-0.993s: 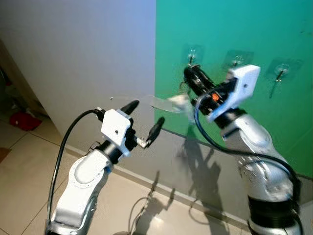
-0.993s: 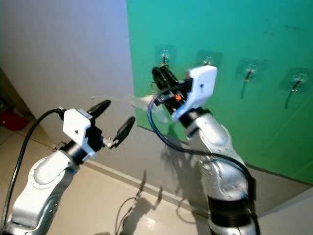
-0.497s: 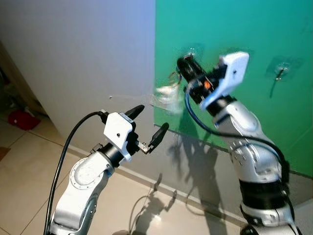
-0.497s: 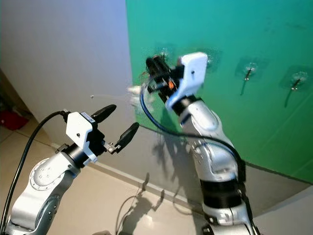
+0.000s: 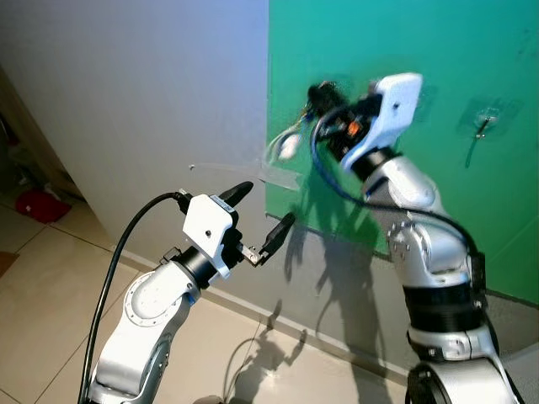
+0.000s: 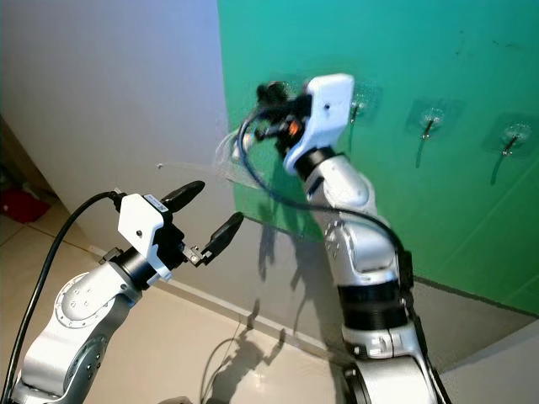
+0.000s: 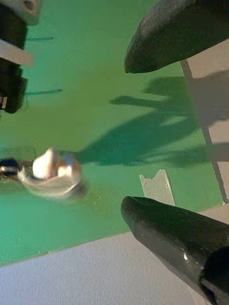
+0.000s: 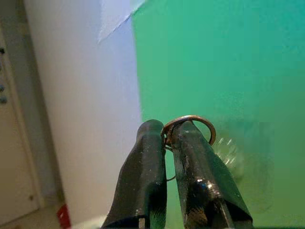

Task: Hang keys on a hook

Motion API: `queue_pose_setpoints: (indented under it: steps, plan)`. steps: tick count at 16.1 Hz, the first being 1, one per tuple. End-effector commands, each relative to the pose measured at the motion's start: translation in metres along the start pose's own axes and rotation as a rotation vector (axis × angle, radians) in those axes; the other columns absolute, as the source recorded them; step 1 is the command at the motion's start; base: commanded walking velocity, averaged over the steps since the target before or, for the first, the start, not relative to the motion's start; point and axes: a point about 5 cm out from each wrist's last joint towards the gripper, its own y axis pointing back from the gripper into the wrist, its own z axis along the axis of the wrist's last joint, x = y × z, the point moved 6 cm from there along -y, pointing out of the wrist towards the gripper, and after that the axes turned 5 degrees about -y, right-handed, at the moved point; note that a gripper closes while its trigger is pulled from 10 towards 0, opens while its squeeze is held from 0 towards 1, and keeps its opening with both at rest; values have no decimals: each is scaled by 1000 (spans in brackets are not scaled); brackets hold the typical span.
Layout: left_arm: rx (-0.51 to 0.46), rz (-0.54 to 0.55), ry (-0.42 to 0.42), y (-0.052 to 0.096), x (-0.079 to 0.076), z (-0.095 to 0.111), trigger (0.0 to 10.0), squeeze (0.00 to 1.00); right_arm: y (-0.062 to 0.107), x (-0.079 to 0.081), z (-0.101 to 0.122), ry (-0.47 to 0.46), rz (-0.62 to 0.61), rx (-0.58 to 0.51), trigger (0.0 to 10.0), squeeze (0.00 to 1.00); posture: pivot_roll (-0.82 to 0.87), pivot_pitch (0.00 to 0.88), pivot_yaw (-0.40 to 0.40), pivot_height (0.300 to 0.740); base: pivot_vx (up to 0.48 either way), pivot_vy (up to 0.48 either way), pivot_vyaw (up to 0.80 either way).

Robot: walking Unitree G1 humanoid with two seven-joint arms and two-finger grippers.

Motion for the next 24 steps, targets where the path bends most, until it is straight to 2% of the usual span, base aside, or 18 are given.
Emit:
queue_pose_setpoints:
  steps: [1, 12, 19, 24]
  plan:
    - [-5, -8, -21, 0, -1, 3, 10000, 0, -2, -4, 6, 7, -19, -23, 10000, 0, -3, 0, -8, 740, 0, 0, 0]
    - [-5, -5, -28, -2, 0, 2, 10000, 0, -7, -14, 6, 6, -72, -51, 10000, 0, -3, 0, -5, 740, 0, 0, 0]
    - [-1, 0, -32, -2, 1, 1, 10000, 0, -10, -6, 2, 11, -59, -50, 10000, 0, -2, 0, -8, 740, 0, 0, 0]
    - [3, 2, -33, -1, 0, 0, 10000, 0, -10, -7, -3, 66, -64, -26, 10000, 0, -2, 0, -9, 740, 0, 0, 0]
